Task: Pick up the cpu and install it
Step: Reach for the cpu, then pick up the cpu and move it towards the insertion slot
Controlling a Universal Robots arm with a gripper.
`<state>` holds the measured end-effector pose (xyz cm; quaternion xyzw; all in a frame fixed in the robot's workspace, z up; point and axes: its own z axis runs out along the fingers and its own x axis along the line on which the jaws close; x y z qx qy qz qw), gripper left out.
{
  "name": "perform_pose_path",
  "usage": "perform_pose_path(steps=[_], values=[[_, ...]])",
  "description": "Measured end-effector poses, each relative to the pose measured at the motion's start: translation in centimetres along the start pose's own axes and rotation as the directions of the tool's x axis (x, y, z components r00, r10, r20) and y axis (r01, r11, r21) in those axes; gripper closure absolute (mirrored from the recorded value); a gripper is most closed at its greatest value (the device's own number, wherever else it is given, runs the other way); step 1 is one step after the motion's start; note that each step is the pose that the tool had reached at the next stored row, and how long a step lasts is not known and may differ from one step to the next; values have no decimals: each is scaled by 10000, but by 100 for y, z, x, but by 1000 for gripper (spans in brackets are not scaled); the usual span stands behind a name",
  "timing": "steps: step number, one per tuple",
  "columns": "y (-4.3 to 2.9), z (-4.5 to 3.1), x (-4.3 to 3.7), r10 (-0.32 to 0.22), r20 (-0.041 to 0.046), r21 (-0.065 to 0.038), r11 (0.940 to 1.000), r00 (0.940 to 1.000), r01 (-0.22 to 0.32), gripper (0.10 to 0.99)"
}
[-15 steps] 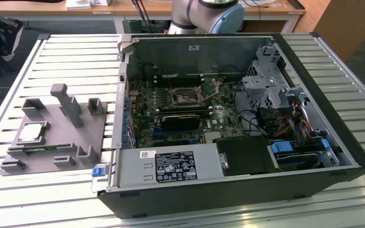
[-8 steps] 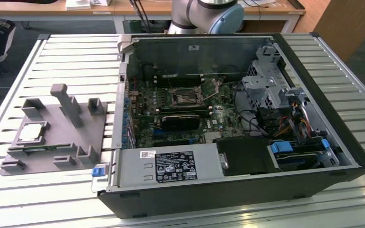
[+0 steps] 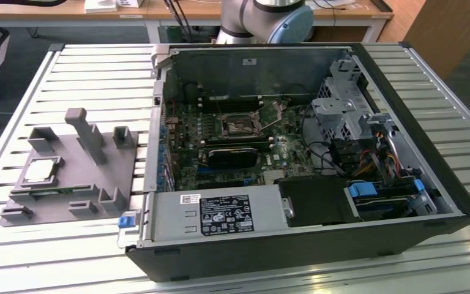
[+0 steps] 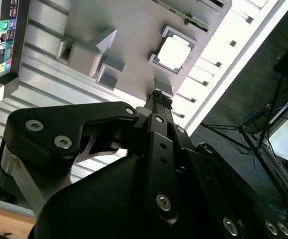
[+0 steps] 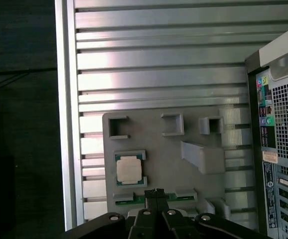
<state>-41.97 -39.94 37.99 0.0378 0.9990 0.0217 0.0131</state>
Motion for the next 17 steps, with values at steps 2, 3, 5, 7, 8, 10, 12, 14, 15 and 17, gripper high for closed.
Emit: perform_pose_path(steps=[2,3,5,7,8,10,12,14,15,17], values=[[-3,1,43,0,0,0,10000,10000,0,980],[-5,2,64,0,0,0,10000,10000,0,980],[-9,3,111,1,0,0,10000,10000,-1,980],[-12,3,159,1,-1,1,10000,10000,-1,980],[-14,3,182,1,-1,1,10000,10000,-1,980],[-16,10,205,1,-4,0,10000,10000,-1,980],[-17,22,211,0,-4,0,10000,10000,0,980],[-18,32,212,0,-10,4,10000,10000,0,980],[-18,37,212,1,-15,6,10000,10000,-1,980],[-19,50,213,2,-25,8,10000,10000,-2,980]])
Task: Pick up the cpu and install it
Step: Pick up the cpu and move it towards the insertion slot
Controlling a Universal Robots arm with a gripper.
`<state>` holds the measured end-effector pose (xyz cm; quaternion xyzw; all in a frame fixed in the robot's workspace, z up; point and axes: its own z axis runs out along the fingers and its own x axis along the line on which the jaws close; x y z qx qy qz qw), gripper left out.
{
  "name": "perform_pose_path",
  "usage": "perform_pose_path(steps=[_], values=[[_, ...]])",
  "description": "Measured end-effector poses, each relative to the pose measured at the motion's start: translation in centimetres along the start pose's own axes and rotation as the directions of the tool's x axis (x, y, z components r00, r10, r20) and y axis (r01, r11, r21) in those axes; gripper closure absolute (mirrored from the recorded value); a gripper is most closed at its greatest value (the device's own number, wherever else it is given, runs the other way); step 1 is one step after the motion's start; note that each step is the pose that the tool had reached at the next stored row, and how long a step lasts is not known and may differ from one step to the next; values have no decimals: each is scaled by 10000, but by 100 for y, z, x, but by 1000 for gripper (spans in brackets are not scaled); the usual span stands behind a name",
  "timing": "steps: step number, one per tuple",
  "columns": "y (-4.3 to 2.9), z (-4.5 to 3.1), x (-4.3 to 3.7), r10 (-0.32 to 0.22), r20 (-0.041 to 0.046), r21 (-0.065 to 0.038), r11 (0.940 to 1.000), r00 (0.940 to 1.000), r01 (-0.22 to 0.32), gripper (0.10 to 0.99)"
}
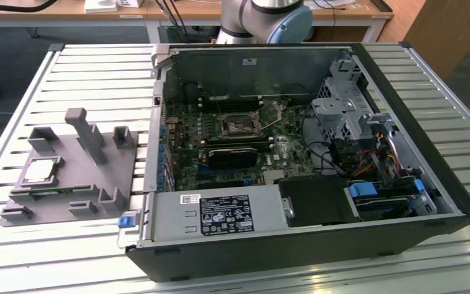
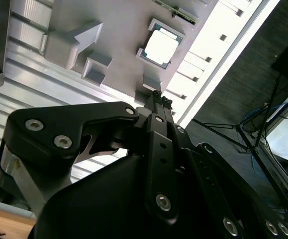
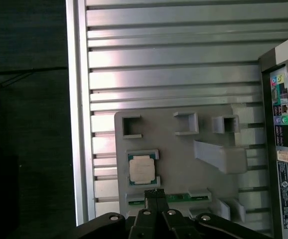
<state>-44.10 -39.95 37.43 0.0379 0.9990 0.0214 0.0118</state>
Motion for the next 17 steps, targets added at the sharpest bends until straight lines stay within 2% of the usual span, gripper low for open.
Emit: perform_pose_path(steps=[17], values=[[-2,47,1,0,-2,0,10000,10000,0,980]])
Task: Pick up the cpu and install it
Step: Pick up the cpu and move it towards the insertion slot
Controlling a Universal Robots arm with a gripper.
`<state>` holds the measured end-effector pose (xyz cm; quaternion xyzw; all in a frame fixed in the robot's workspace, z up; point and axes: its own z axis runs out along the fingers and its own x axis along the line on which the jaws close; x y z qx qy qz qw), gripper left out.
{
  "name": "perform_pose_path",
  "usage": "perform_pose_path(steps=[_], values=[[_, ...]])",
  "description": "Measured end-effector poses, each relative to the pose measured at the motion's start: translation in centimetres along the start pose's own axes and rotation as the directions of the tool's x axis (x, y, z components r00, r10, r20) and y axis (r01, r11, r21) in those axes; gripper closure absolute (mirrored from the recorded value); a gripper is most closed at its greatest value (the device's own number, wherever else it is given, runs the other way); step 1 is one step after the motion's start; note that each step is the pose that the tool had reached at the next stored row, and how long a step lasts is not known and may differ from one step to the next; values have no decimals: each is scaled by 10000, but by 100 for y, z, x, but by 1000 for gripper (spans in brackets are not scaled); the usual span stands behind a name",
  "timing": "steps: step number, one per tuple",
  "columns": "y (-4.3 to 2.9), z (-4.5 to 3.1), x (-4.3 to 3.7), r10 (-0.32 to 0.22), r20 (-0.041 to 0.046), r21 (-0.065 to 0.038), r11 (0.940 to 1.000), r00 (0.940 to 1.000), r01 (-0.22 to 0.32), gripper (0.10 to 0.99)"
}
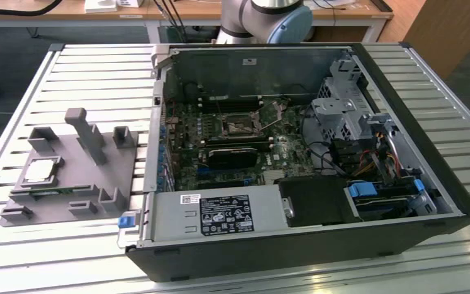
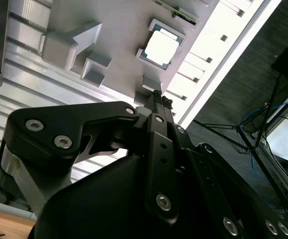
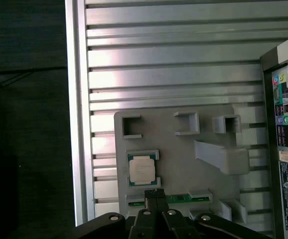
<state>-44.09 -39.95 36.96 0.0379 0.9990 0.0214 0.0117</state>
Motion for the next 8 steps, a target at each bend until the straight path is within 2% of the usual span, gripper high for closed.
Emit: perform_pose_path(steps=[8], values=[[-1,27,1,0,1,-1,10000,10000,0,980]])
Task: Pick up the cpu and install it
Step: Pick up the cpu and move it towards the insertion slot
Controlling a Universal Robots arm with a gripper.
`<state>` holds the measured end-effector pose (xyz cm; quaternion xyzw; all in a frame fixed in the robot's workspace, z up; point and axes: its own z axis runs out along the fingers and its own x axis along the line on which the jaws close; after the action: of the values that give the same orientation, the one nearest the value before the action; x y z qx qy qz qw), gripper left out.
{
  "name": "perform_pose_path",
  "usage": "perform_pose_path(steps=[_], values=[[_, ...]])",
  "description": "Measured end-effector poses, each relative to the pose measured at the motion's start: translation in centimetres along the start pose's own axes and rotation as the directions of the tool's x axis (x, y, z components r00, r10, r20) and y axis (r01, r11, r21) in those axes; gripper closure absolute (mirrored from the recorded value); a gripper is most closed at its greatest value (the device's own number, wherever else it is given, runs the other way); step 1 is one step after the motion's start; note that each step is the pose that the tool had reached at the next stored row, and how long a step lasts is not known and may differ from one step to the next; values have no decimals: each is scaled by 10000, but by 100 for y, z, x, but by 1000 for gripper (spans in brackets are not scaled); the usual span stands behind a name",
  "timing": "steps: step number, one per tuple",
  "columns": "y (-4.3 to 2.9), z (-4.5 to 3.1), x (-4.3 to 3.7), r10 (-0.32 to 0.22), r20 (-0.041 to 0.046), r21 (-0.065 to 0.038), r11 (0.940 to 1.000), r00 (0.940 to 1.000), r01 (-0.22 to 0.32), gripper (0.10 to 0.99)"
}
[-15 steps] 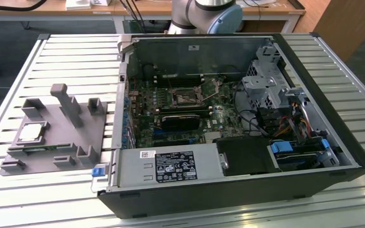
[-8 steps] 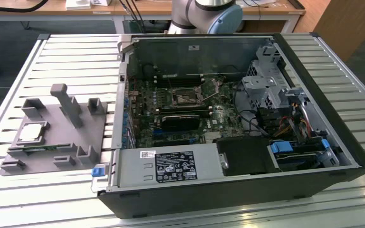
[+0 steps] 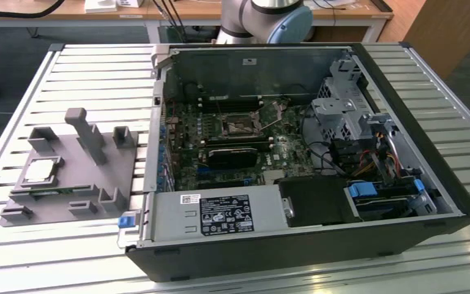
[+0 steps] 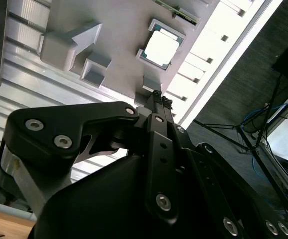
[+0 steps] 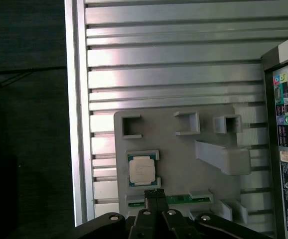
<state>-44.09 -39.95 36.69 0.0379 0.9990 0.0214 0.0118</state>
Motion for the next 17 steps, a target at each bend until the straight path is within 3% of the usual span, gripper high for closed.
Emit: perform_pose_path(steps=[9,11,14,17], values=[[-3,44,1,0,0,0,10000,10000,0,973],[-5,56,1,0,1,0,10000,10000,0,855],[-10,73,1,0,0,0,10000,10000,0,796],[-15,94,1,-1,0,0,10000,10000,1,620]])
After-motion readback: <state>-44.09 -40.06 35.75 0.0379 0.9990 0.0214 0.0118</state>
